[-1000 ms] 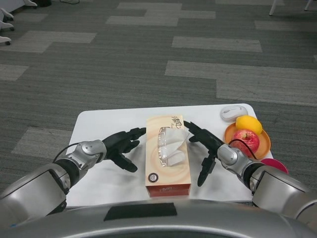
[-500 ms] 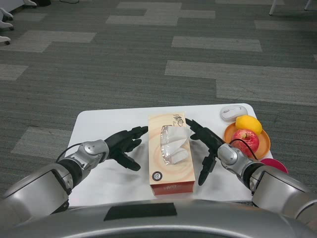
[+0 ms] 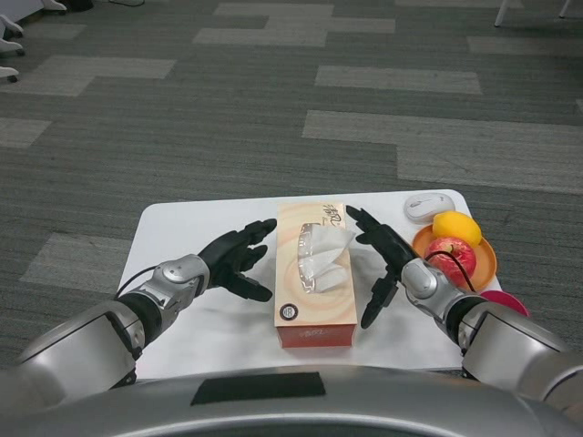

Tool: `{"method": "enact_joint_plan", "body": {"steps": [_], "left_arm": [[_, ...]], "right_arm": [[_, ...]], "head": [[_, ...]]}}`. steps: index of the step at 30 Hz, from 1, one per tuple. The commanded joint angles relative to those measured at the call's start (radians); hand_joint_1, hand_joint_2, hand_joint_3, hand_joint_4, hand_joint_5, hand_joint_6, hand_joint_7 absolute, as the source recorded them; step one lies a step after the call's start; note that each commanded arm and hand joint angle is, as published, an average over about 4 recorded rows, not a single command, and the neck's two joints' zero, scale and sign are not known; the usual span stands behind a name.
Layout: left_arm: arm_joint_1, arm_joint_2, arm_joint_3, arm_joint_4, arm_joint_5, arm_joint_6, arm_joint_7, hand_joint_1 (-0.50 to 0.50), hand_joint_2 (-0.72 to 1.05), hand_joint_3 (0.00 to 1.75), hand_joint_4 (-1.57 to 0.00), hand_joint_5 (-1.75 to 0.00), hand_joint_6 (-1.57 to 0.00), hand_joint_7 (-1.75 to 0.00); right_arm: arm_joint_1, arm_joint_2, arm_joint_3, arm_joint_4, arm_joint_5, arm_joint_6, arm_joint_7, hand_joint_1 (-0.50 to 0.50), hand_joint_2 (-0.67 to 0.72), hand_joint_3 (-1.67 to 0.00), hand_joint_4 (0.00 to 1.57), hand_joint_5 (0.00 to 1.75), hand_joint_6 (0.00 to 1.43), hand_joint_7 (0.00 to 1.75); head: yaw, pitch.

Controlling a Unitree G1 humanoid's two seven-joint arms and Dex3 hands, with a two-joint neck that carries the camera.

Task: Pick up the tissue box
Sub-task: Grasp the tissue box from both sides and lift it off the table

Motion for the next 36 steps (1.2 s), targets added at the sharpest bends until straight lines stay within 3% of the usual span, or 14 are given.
{"method": "enact_joint_plan", "body": {"steps": [1,5,19,23,27,32,36], "left_arm": [[-0.007,0.004,-0.006,0.002,-0.016,-0.008,0.017,0.50,0.96,0.09,-0.03,0.00,0.00,0.00],[-0.007,0.004,-0.007,0.002,-0.018,-0.008,0.020,0.50,0.96,0.09,0.00,0.00,0.00,0.00],[-0.007,0.003,-0.016,0.004,-0.018,0.027,0.038,0.50,1.05,0.09,0.00,0.00,0.00,0.00],[-0.014,0.003,-0.061,0.003,-0.030,0.053,0.041,0.50,1.05,0.09,0.00,0.00,0.00,0.00],[-0.017,0.003,-0.095,0.000,-0.063,0.071,0.033,0.50,1.05,0.09,0.00,0.00,0.00,0.00],[-0.020,0.002,-0.116,-0.002,-0.068,0.071,0.032,0.50,1.05,0.09,0.00,0.00,0.00,0.00],[-0.027,0.002,-0.146,-0.004,-0.081,0.085,0.033,0.50,0.96,0.09,-0.02,0.00,0.00,0.00]], "right_arm": [[-0.024,0.008,-0.007,-0.008,0.009,-0.007,-0.029,-0.46,0.34,-0.08,0.00,0.68,0.00,0.07],[-0.024,0.009,-0.007,-0.009,0.009,-0.006,-0.038,-0.46,0.41,-0.08,0.00,0.65,0.00,0.07],[-0.027,0.011,-0.005,-0.009,0.016,0.000,-0.049,-0.46,0.44,-0.08,0.00,0.61,0.00,0.07],[-0.031,0.011,0.008,-0.010,0.016,0.003,-0.049,-0.46,0.46,-0.08,0.00,0.65,0.00,0.09],[-0.036,0.011,0.025,-0.010,0.016,0.003,-0.049,-0.46,0.46,-0.08,0.00,0.58,0.00,0.07],[-0.040,0.010,0.039,-0.013,0.016,0.003,-0.050,-0.46,0.47,-0.08,0.00,0.65,0.00,0.07],[-0.046,0.010,0.054,-0.015,0.018,0.005,-0.055,-0.46,0.47,-0.08,0.00,0.63,0.00,0.12]], "head": [[-0.001,0.001],[0.000,0.002],[0.000,0.003],[-0.002,0.004],[-0.003,0.004],[0.000,0.002],[0.001,0.002]]}}
